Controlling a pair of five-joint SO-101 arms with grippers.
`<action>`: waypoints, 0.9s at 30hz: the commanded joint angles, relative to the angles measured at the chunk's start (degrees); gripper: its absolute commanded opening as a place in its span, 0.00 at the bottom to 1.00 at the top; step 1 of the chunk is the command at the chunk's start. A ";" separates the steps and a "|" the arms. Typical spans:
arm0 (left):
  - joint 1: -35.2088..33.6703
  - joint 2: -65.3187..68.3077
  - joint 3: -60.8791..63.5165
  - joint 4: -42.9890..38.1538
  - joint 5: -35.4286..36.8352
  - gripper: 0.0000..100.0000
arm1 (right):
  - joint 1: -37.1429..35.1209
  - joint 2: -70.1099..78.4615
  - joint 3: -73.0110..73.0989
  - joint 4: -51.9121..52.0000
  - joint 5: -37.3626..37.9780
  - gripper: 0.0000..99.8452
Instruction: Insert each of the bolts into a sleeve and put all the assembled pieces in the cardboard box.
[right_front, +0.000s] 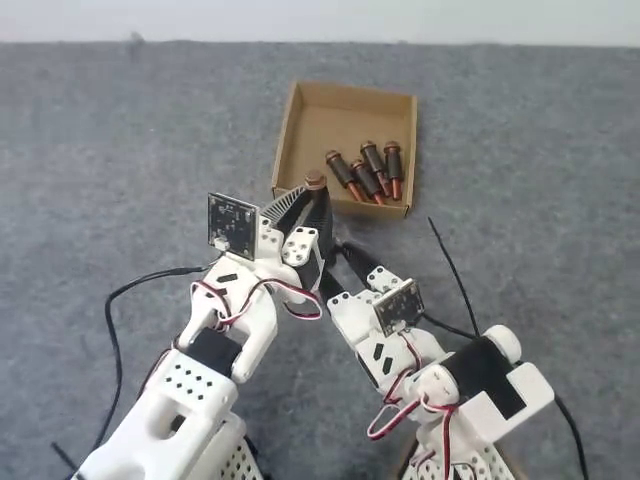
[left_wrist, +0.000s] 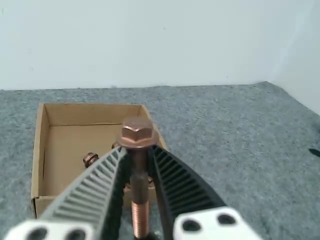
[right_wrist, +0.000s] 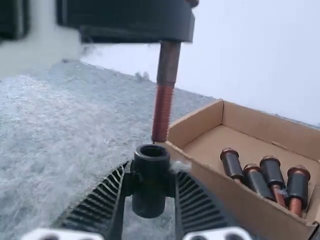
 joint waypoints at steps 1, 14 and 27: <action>1.32 -2.11 0.22 -1.76 -0.35 0.01 | 1.01 -0.84 -1.76 -2.07 0.79 0.01; 2.02 -2.11 0.84 -1.76 -0.53 0.01 | 1.01 -0.84 -1.67 -2.07 0.79 0.01; 2.20 -2.20 0.57 0.62 -0.44 0.01 | 1.89 -0.75 -1.85 -1.80 3.69 0.01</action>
